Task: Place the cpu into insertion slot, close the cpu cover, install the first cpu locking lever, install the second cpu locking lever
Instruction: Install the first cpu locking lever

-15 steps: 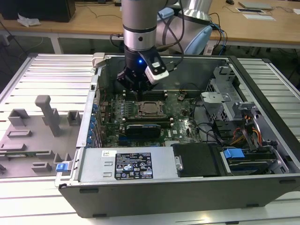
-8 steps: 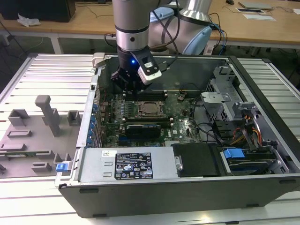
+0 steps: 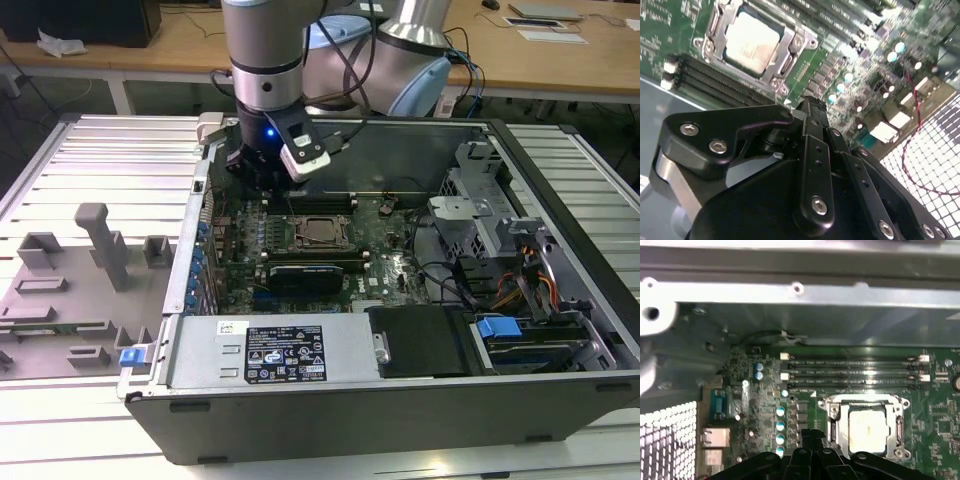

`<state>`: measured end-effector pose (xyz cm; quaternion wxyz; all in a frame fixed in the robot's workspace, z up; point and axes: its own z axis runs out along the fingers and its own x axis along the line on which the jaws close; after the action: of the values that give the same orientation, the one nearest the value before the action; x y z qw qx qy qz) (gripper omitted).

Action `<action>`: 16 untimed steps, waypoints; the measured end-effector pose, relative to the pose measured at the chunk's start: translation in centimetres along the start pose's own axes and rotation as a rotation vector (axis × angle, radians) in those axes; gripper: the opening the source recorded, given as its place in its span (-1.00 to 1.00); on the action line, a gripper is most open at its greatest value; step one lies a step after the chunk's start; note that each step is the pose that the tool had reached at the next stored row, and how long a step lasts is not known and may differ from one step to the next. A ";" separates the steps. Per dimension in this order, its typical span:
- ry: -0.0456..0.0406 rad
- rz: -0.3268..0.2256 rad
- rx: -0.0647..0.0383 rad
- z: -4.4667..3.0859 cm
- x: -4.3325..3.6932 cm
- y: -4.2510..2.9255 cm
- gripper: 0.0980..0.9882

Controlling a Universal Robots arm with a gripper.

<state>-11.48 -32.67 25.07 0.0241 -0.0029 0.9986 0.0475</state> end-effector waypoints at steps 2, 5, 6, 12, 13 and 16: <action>-0.0017 0.001 -0.027 -0.01 0.18 0.00 -0.98; -0.0044 0.003 -0.066 -0.02 0.38 0.00 -0.98; -0.0061 0.004 -0.090 -0.02 0.44 0.00 -0.98; -0.0116 0.007 -0.171 -0.02 0.61 0.01 -0.98; -0.0116 0.007 -0.171 -0.01 0.61 0.01 -0.98; -0.0116 0.007 -0.172 0.01 0.21 0.00 -0.98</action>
<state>-11.69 -32.67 25.05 0.0294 -0.0011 0.9907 0.1330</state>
